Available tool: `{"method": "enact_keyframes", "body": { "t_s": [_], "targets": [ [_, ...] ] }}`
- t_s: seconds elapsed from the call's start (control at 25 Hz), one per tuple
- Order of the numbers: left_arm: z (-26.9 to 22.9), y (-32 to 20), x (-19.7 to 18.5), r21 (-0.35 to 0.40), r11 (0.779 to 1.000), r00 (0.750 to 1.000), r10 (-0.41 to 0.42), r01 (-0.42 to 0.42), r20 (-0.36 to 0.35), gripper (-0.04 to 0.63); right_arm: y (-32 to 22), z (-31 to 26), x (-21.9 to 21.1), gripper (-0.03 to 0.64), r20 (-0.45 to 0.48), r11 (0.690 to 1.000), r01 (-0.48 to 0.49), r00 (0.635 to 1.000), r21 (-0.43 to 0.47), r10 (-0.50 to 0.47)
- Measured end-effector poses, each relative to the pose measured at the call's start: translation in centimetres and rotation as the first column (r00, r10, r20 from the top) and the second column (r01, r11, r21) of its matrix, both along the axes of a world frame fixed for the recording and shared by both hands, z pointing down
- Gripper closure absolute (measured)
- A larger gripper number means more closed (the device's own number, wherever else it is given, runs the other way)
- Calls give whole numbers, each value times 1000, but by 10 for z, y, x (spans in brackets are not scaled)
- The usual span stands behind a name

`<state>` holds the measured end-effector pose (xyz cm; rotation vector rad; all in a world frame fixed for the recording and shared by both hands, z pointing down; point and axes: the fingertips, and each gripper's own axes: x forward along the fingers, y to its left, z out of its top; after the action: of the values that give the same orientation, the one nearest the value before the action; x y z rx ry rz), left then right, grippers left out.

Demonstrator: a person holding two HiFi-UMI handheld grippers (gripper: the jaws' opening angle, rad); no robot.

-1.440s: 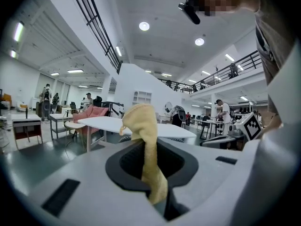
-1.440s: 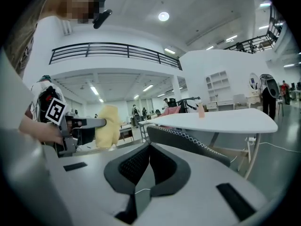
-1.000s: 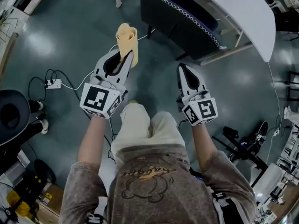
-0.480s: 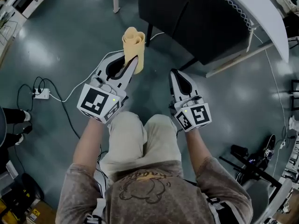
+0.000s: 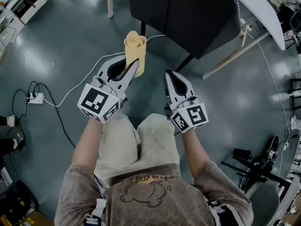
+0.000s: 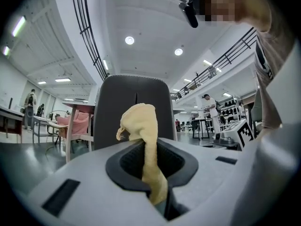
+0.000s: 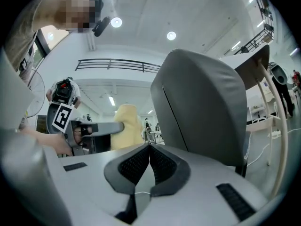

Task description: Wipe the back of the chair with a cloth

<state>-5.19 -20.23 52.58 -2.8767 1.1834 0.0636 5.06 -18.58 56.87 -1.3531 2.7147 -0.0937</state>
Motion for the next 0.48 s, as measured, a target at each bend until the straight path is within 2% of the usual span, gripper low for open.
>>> {"method": "enact_keyframes", "body": {
  "t_s": [0.48],
  "targets": [
    [-44, -42, -16, 113, 992, 998, -53, 48, 43, 545, 1, -7, 6, 592, -12, 1000, 3, 1000, 23, -3]
  ]
}}
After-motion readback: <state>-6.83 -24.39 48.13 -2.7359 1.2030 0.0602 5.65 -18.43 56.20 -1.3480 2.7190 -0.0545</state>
